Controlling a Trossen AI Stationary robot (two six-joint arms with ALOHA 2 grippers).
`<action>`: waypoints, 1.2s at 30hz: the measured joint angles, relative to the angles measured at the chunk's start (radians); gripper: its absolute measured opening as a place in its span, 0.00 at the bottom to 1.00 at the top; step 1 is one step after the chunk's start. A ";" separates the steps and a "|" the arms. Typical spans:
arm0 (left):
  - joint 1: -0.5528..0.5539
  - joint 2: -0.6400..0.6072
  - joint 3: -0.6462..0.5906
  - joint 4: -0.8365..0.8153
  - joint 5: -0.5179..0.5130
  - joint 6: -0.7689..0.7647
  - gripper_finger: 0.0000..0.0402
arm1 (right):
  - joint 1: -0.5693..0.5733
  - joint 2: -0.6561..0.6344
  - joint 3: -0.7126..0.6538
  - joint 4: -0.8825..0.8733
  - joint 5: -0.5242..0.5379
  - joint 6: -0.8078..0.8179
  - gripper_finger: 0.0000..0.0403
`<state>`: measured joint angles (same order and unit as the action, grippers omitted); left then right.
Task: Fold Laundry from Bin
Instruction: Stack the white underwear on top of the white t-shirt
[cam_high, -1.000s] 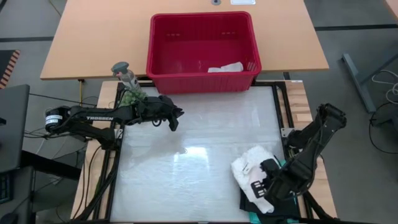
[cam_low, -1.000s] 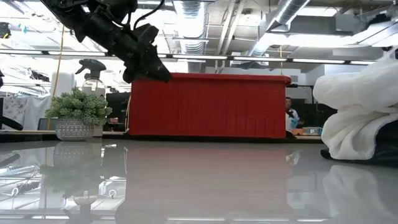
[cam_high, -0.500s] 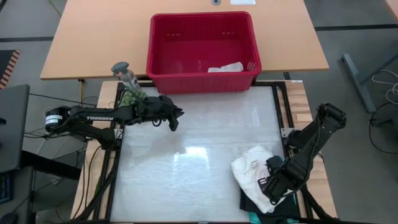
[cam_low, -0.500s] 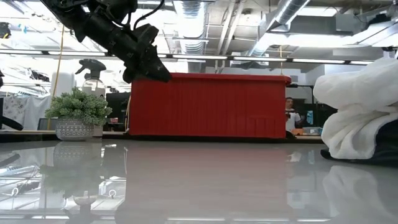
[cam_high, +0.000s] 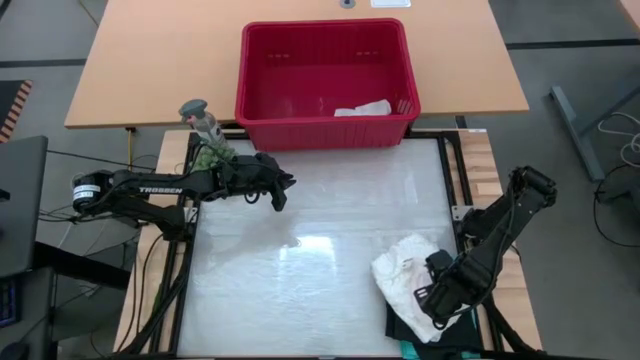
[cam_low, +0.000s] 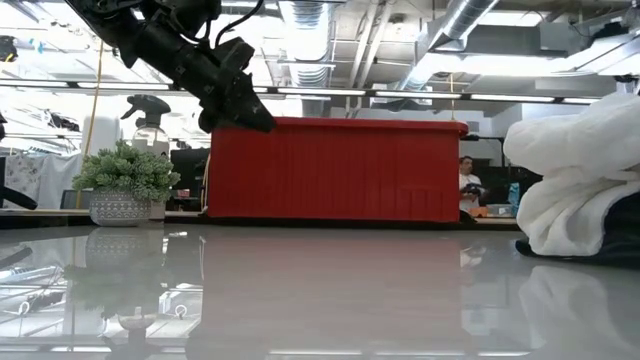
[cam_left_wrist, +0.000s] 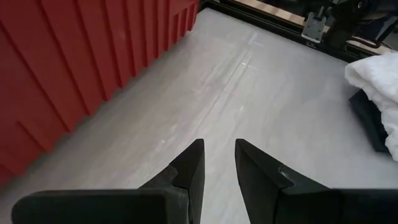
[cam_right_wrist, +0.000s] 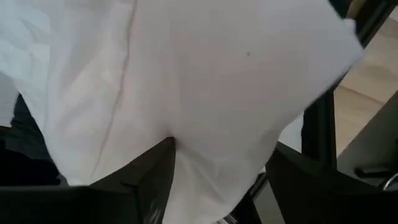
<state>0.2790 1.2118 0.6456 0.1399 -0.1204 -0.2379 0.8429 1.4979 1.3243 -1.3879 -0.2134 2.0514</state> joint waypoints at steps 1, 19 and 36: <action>0.000 0.000 0.000 0.000 0.000 0.005 0.19 | 0.000 0.000 0.000 0.000 -0.011 0.000 0.65; 0.000 0.000 0.000 0.000 0.041 0.024 0.19 | -0.027 0.000 0.000 0.000 -0.019 -0.149 0.74; -0.001 0.034 0.003 0.448 0.451 -0.060 0.19 | -0.152 0.000 0.000 0.022 -0.102 -0.352 0.74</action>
<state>0.2784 1.2462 0.6483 0.5882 0.3310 -0.2983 0.6907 1.4979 1.3247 -1.3657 -0.3159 1.6992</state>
